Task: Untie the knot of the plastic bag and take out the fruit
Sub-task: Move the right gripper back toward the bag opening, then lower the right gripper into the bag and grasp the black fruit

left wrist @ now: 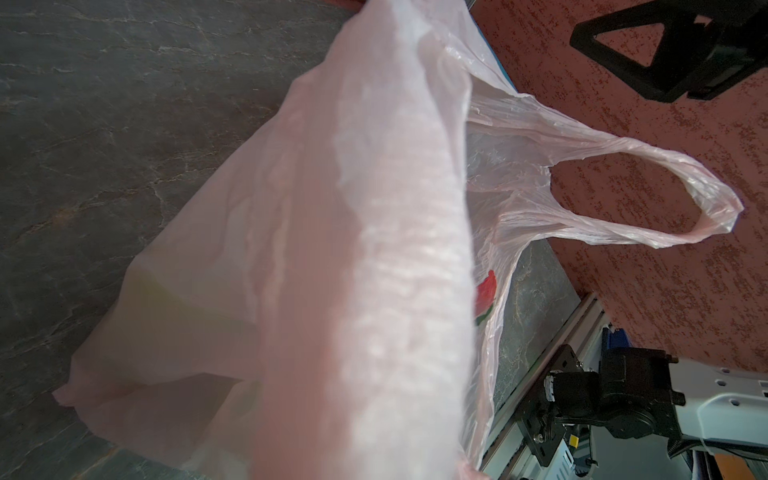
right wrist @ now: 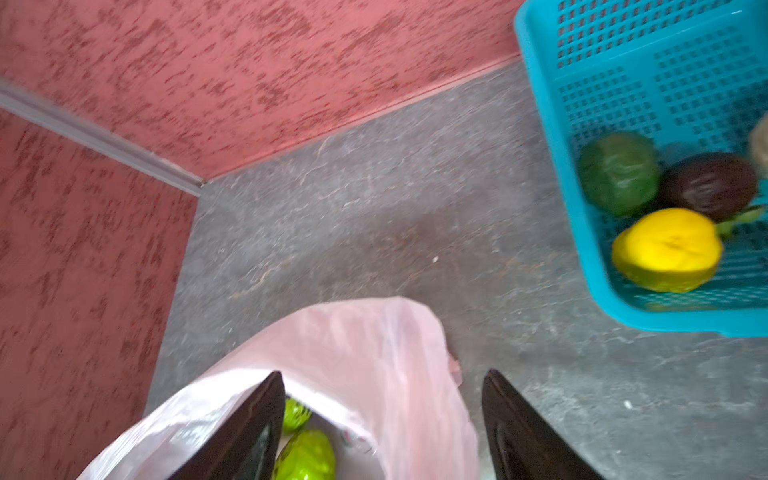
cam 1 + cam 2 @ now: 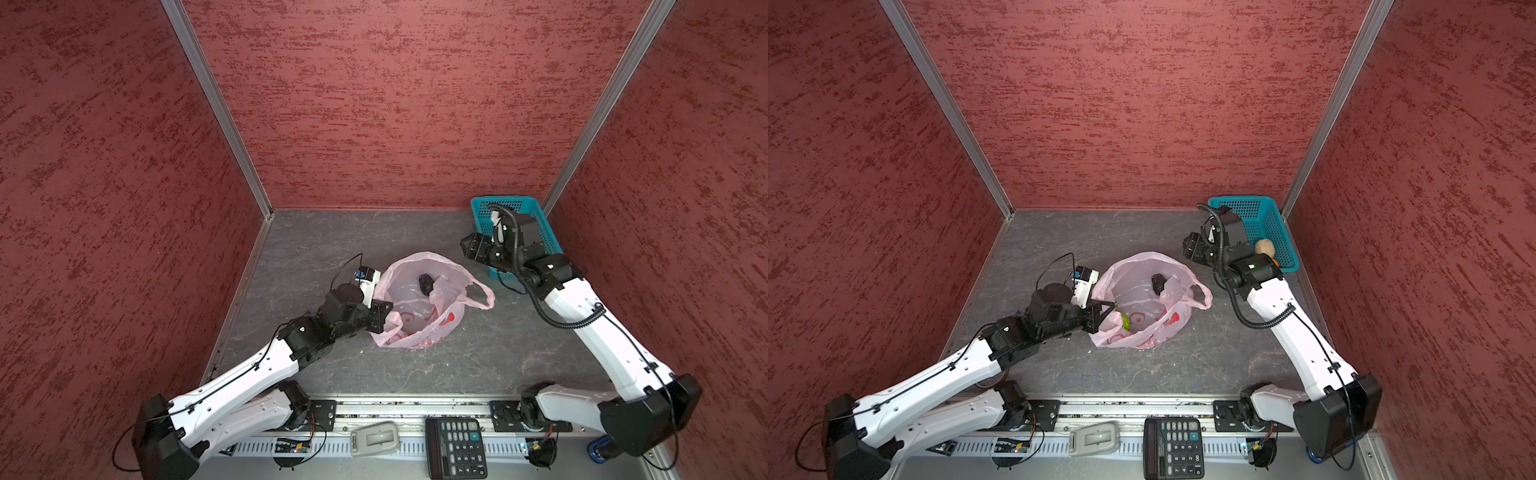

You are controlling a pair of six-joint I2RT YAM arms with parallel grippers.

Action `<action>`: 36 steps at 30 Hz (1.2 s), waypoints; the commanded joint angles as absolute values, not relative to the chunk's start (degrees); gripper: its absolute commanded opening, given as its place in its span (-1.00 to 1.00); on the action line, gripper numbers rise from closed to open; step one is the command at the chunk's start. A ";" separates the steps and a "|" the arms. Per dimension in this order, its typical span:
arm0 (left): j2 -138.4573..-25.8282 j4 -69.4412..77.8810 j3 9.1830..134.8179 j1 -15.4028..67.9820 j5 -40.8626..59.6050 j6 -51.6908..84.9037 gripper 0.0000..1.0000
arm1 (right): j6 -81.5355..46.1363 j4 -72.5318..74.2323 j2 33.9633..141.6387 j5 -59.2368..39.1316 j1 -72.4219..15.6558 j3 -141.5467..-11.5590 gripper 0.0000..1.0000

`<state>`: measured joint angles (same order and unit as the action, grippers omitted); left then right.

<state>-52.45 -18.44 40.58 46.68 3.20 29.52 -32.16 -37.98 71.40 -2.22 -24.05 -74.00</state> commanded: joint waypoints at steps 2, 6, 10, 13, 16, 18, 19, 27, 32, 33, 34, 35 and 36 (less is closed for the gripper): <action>-51.33 -17.49 40.34 47.02 4.31 28.12 -1.00 | -34.95 -43.23 70.48 -0.02 -31.35 -78.76 0.51; -51.06 -17.45 40.39 47.00 4.47 27.95 -1.00 | -35.67 -44.82 72.13 1.92 -38.10 -80.81 0.52; -50.66 -17.53 40.10 46.94 4.44 27.98 -1.00 | -35.18 -45.08 74.68 5.68 -44.31 -80.68 0.52; -49.93 -17.75 39.84 47.02 4.13 28.21 -1.00 | -34.76 -43.58 76.90 7.67 -47.58 -80.14 0.52; -49.31 -17.96 39.47 47.10 3.81 28.39 -1.00 | -34.29 -41.77 79.34 8.71 -49.69 -78.93 0.52; -48.98 -18.10 39.21 47.11 3.78 28.45 -1.00 | -33.82 -40.56 80.79 9.06 -50.48 -77.77 0.51; -48.96 -18.15 39.12 47.05 3.73 28.48 -1.00 | -33.48 -39.87 81.54 9.37 -50.74 -76.96 0.52; -48.87 -17.66 38.71 47.32 3.21 29.19 -1.00 | -30.60 -34.84 85.00 11.87 -51.49 -68.52 0.50; -48.95 -17.32 38.76 47.75 2.75 29.43 -1.00 | -30.50 -32.03 85.86 11.30 -51.92 -62.77 0.49; -48.98 -17.27 38.85 47.82 2.72 29.45 -1.00 | -30.57 -31.61 86.04 11.06 -52.03 -61.94 0.49; -48.94 -17.21 38.89 47.90 2.68 29.47 -1.00 | -30.67 -31.15 86.33 10.82 -52.03 -61.05 0.49; -49.03 -17.10 38.92 47.96 2.60 29.51 -1.00 | -30.75 -30.79 86.46 10.53 -52.06 -60.52 0.49; -49.15 -17.12 39.02 47.99 2.62 29.47 -1.00 | -30.83 -30.43 86.76 10.30 -52.03 -59.93 0.49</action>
<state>-49.34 -18.44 39.20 47.68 3.31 29.28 -31.03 -33.78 86.24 9.50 -51.62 -60.71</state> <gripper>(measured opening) 0.050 0.745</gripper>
